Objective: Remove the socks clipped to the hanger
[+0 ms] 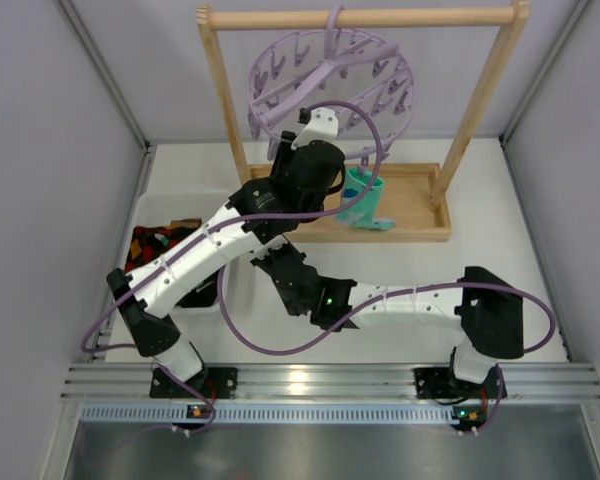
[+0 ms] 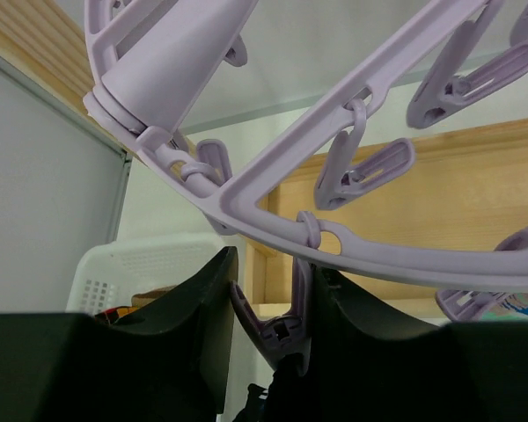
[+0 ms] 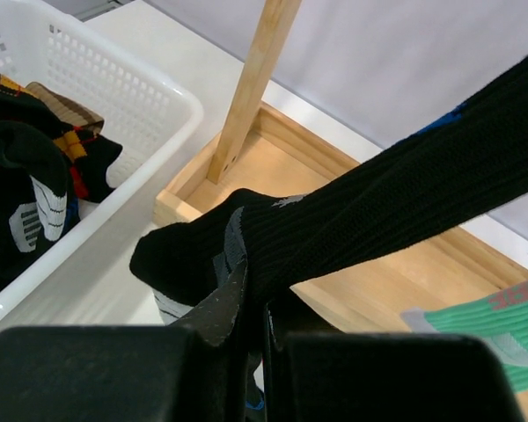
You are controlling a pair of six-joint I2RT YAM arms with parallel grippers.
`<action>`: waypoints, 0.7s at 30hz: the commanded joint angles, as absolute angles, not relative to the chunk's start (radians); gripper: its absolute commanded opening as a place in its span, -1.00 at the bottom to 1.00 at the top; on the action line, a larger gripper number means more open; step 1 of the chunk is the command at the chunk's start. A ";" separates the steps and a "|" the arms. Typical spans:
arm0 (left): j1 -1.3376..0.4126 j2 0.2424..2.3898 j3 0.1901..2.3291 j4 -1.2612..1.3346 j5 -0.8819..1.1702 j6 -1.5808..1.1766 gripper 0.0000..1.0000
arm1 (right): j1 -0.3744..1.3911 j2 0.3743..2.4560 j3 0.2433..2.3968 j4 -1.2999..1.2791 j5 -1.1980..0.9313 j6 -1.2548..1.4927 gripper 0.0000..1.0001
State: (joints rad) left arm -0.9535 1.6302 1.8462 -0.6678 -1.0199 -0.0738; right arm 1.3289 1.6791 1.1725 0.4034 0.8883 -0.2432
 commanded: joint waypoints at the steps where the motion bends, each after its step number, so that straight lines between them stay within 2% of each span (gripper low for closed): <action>1: -0.934 1.638 1.896 -0.644 -1.016 -0.060 -0.21 | 1.370 1.694 1.206 0.422 0.850 -0.248 -1.00; 2: -0.930 1.641 1.896 -0.643 -1.014 -0.060 -0.25 | 1.371 1.694 1.206 0.422 0.850 -0.249 -1.00; 3: -0.928 1.643 1.894 -0.643 -1.012 -0.058 -0.43 | 1.373 1.695 1.204 0.422 0.850 -0.249 -1.00; 9: -0.917 1.638 1.890 -0.646 -0.993 -0.071 -0.69 | 1.376 1.672 1.175 0.428 0.848 -0.239 -1.00; 10: -0.917 1.637 1.890 -0.644 -0.991 -0.074 -0.80 | 1.377 1.664 1.151 0.428 0.848 -0.233 -1.00; 12: -0.917 1.629 1.885 -0.644 -0.977 -0.080 -0.80 | 1.379 1.635 1.112 0.442 0.847 -0.204 -1.00; 16: -0.911 1.602 1.861 -0.644 -0.937 -0.107 -0.66 | 1.381 1.551 0.944 0.477 0.793 -0.118 -1.00; 19: -0.904 1.575 1.845 -0.647 -0.897 -0.123 -0.34 | 1.376 1.467 0.844 0.506 0.692 -0.062 -1.00; 21: -0.904 1.552 1.830 -0.646 -0.896 -0.127 0.01 | 1.368 1.405 0.810 0.505 0.651 -0.038 -1.00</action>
State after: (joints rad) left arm -0.9138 1.6279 1.8435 -0.6666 -0.9176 -0.0963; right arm 1.3636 1.5223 0.8391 0.4263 0.7452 -0.1188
